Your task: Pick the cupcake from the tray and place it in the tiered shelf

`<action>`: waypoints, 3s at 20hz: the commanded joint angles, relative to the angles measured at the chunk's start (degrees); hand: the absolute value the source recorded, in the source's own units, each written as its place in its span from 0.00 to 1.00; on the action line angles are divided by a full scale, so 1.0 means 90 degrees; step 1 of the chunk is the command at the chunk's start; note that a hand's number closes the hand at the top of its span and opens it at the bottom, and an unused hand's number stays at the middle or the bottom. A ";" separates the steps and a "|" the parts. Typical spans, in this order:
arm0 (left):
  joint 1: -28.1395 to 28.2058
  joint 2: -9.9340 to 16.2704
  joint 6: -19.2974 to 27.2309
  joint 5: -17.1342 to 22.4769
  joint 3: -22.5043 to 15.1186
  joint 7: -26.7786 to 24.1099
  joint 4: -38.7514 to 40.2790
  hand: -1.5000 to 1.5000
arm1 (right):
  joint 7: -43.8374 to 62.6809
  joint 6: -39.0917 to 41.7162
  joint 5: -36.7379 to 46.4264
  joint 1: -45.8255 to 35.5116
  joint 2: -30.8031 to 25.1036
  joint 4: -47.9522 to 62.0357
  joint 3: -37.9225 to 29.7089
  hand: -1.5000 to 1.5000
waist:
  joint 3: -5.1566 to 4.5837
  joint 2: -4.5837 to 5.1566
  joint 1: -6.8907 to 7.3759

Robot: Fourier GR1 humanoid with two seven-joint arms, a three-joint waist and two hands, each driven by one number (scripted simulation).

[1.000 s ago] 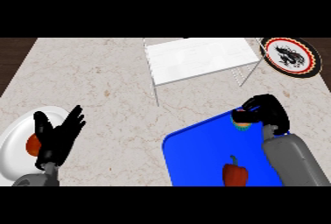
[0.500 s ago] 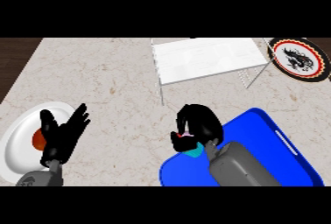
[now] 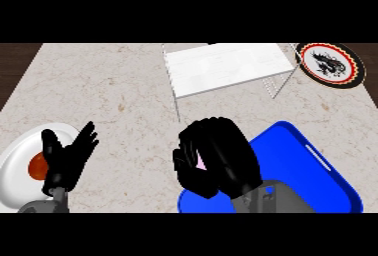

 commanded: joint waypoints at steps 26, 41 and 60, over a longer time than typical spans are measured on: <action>-0.0018 -0.0255 -0.0259 -0.0197 0.0226 -0.0269 0.0289 0.50 | -0.0048 0.1370 -0.0831 -0.4714 -0.1072 0.2850 -0.4491 1.00 | -0.0006 0.0072 0.0142; -0.0189 -0.0405 -0.0177 -0.0417 0.0183 0.0019 0.0111 0.50 | -0.1884 0.0806 -0.0219 -0.5639 -0.1202 0.5744 -0.4302 1.00 | -0.0004 0.0071 0.0148; 0.0213 -0.0255 -0.0407 -0.0451 0.0326 0.0194 -0.0434 0.50 | -0.3838 -0.0128 0.0076 -0.6299 -0.1405 0.8193 -0.4716 1.00 | -0.0001 0.0077 0.0220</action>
